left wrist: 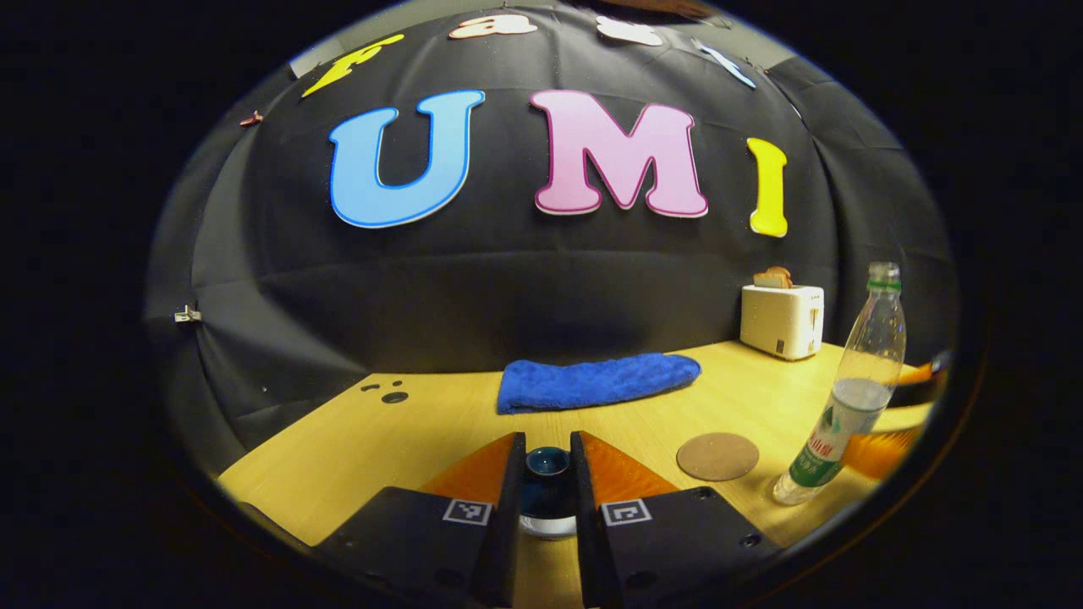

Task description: Open the teacup lid with one hand, grasp the water bottle and pour water into the teacup with the other hand; after pouring, place the water bottle on the coaster and then close the teacup lid.

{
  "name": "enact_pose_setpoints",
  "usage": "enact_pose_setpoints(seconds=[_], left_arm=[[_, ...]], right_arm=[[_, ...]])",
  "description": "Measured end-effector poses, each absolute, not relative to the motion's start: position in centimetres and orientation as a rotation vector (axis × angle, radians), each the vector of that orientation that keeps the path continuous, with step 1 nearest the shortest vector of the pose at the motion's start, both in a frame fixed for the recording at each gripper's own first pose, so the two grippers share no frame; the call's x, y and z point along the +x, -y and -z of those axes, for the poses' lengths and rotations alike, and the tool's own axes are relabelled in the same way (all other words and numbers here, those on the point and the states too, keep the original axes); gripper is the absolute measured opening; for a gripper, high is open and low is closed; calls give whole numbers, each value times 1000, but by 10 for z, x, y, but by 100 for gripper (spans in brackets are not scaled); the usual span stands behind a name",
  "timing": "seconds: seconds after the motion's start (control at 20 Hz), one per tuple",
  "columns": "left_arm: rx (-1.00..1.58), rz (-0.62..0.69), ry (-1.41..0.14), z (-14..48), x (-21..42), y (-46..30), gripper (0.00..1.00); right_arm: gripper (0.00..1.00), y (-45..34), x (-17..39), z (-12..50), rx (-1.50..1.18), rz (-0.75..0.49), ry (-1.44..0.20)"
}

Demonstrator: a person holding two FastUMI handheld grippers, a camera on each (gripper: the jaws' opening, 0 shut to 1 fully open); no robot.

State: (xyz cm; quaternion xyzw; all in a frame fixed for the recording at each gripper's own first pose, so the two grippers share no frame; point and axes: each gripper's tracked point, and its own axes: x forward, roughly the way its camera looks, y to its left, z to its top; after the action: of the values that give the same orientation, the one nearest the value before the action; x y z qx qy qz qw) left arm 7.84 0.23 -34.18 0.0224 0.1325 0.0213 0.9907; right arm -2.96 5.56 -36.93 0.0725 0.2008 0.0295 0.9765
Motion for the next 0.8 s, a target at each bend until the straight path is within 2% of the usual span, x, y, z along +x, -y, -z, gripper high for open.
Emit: enact_pose_setpoints(seconds=[0.05,0.15,0.2,0.25,0.35,0.4,0.45,0.5,0.55,0.65,0.8], left_arm=[[46,-43,-266,336,76,-4,36],[48,-43,-267,328,72,-7,29],[51,-44,-272,328,71,-9,37],[55,-46,-276,328,69,-11,33],[56,-54,-282,328,66,-14,33],[52,-59,-286,329,64,-16,29],[50,-64,-287,328,63,-18,36],[47,-69,-287,329,63,-19,33],[45,-72,-286,327,62,-20,33],[40,-75,-284,327,61,-21,33],[46,-86,-278,324,57,-26,33]], right_arm=[[98,-57,-29,375,148,-59,-411],[98,-59,-25,382,130,-55,-412],[98,-58,-21,386,108,-48,-411],[98,-55,-18,390,86,-35,-411],[98,-52,-12,401,70,-6,-428],[98,-51,-10,402,76,3,-433],[96,-51,-8,401,78,10,-425],[94,-51,-7,401,80,23,-421],[87,-52,-6,403,83,24,-426],[81,-52,-3,402,94,31,-431],[78,-41,7,395,49,46,-462]])
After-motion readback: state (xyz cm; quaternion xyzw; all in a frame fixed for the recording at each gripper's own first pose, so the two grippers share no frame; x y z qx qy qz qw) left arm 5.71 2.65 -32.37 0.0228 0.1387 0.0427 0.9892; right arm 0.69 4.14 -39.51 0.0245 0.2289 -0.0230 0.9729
